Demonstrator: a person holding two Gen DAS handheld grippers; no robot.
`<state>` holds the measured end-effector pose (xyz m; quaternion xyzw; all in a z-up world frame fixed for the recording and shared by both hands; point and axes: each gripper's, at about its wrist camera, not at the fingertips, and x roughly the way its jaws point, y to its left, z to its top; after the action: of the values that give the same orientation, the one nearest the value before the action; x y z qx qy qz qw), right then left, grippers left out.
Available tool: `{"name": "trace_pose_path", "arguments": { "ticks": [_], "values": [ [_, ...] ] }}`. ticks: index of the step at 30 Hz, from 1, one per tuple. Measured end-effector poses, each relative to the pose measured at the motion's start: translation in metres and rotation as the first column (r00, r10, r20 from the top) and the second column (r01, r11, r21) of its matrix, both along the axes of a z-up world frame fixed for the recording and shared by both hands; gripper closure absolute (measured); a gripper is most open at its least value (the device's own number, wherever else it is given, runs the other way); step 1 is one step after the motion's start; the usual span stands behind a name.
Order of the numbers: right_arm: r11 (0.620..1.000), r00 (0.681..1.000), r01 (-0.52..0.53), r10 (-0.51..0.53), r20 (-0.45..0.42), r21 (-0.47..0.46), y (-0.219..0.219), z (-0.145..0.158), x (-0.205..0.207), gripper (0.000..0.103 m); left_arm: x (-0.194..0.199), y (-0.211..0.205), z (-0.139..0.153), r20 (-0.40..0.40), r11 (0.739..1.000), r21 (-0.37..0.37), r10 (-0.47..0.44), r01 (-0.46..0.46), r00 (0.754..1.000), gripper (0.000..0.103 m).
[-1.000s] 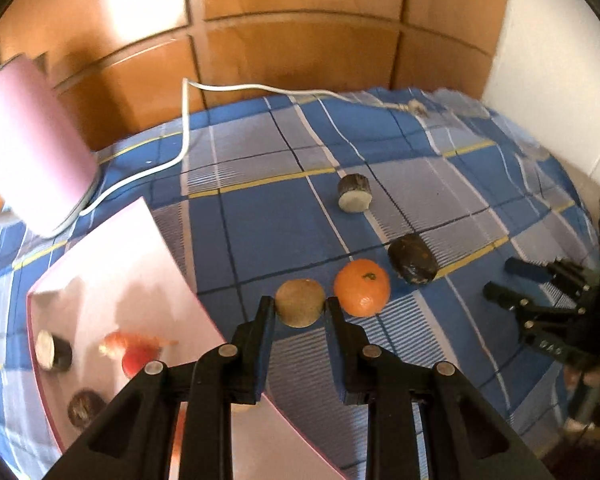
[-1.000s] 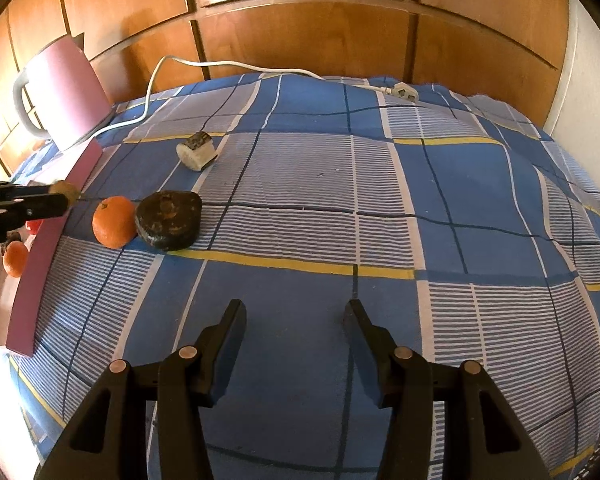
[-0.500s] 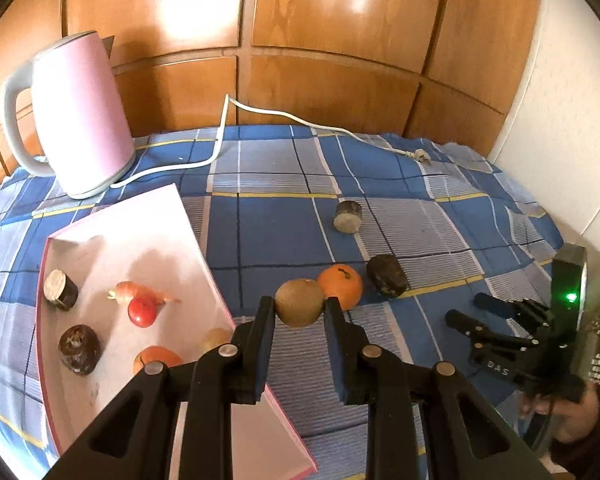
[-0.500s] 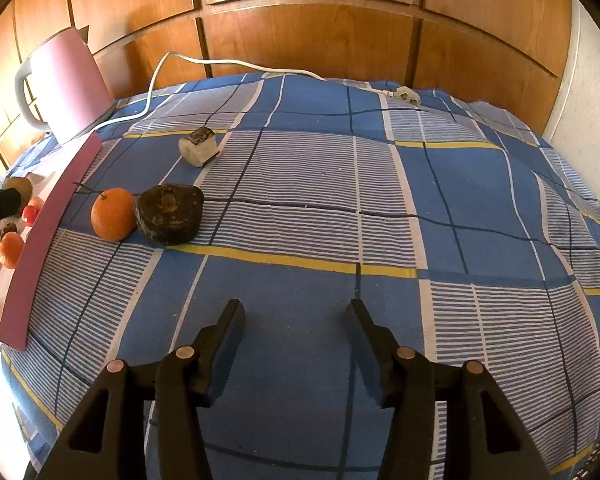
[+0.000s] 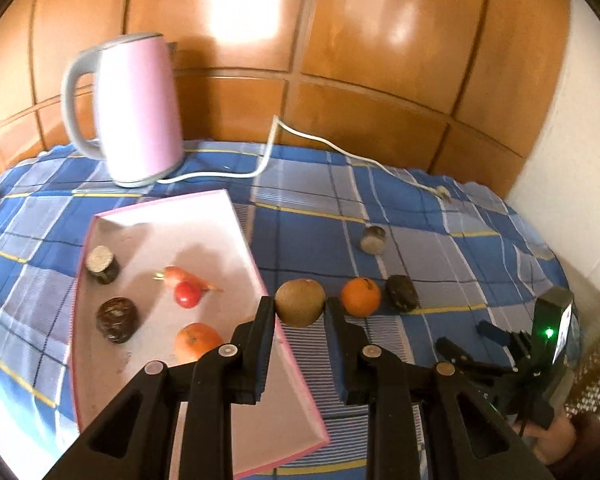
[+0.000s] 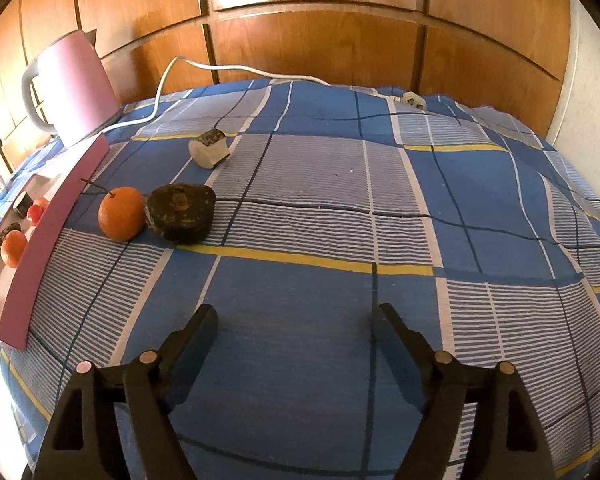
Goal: Organize fruits
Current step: 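Carry the tan fruit into the tray and open the left gripper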
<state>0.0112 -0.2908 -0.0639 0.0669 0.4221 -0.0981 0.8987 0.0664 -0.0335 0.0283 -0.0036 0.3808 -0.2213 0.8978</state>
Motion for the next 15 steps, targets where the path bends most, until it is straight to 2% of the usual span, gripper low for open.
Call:
{"name": "trace_pose_path", "arguments": {
  "ticks": [8, 15],
  "values": [
    [1.0, 1.0, 0.014, -0.014, 0.027, -0.014, 0.002, -0.002, 0.0, 0.016, -0.001, 0.047, -0.004, -0.034, 0.986, -0.072, 0.149, -0.151, 0.988, 0.078],
    [1.0, 0.999, 0.017, -0.016, 0.041, -0.021, 0.003, -0.004, -0.002, 0.016, 0.004, 0.085, -0.009, -0.039, 0.962, -0.073, 0.263, -0.265, 0.964, 0.078]
  ]
}}
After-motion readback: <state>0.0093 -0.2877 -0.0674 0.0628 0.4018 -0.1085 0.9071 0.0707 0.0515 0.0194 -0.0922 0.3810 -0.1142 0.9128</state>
